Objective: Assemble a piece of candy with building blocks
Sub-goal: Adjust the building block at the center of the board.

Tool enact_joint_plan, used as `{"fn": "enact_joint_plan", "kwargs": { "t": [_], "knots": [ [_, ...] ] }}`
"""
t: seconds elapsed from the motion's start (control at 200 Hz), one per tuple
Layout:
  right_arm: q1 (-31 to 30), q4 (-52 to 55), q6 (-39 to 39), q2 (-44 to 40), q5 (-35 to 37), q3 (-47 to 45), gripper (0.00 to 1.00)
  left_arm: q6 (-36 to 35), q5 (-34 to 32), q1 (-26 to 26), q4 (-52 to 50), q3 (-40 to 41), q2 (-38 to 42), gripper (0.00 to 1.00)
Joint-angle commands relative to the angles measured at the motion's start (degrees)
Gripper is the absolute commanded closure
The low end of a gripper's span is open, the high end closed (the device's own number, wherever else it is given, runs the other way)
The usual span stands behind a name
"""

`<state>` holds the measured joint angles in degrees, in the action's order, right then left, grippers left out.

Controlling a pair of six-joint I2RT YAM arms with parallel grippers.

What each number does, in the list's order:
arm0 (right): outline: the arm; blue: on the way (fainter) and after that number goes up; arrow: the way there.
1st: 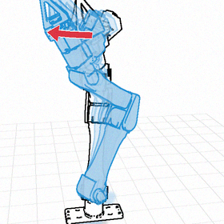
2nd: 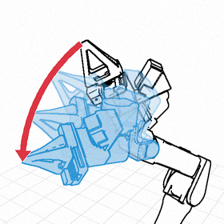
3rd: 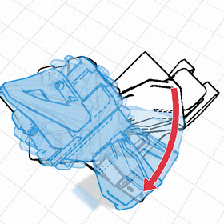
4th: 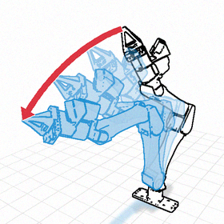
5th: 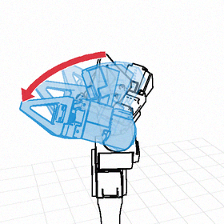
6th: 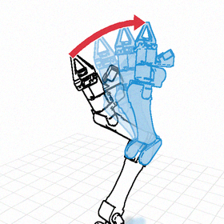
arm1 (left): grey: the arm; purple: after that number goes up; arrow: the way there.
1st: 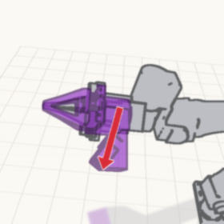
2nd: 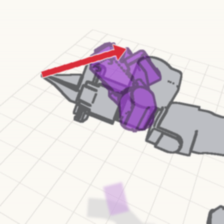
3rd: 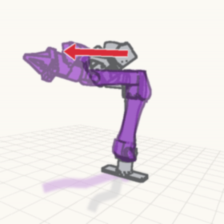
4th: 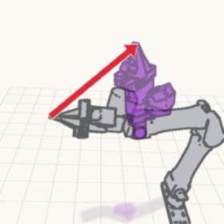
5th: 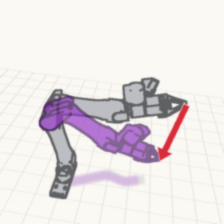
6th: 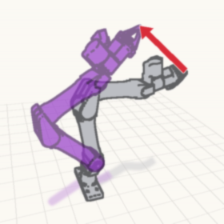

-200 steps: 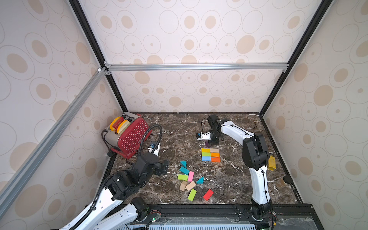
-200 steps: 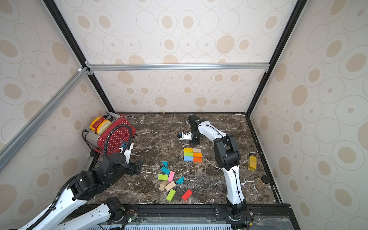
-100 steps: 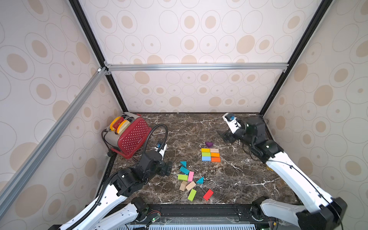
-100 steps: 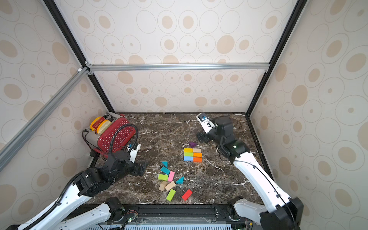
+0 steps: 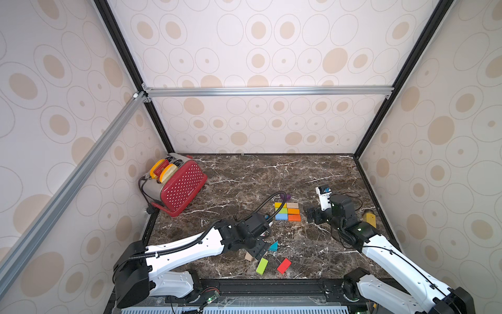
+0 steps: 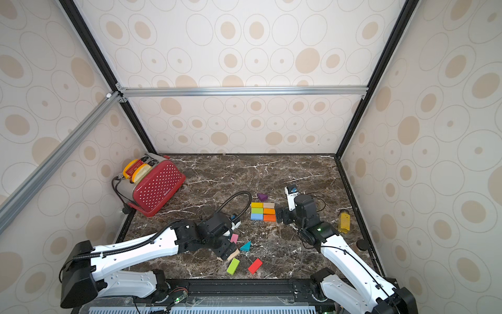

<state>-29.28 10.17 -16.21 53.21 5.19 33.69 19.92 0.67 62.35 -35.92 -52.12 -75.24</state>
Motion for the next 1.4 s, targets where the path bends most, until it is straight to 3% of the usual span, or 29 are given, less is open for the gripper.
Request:
{"fn": "enact_joint_plan", "kwargs": {
  "t": [0.0,0.34,0.791,1.077,1.392],
  "knots": [
    [0.3,0.0,-2.2,0.4,5.3,-1.0,0.04,-1.8,1.6,1.7,5.6,-3.3,-5.9,0.15],
    [3.3,0.3,-1.7,0.2,7.5,-3.4,0.03,-2.3,1.1,3.0,8.2,-7.7,-18.4,0.25],
    [4.4,0.3,-1.8,2.0,6.9,-3.6,0.03,1.3,-0.5,3.2,8.5,-9.1,-23.4,0.50],
    [4.6,0.6,-2.2,2.9,7.0,-3.4,0.03,9.1,-5.4,3.2,7.7,-9.9,-24.6,0.65],
    [5.0,0.5,-2.9,3.6,7.5,-3.4,0.03,22.1,-12.8,3.3,3.2,-18.2,-29.9,0.62]
  ]
}}
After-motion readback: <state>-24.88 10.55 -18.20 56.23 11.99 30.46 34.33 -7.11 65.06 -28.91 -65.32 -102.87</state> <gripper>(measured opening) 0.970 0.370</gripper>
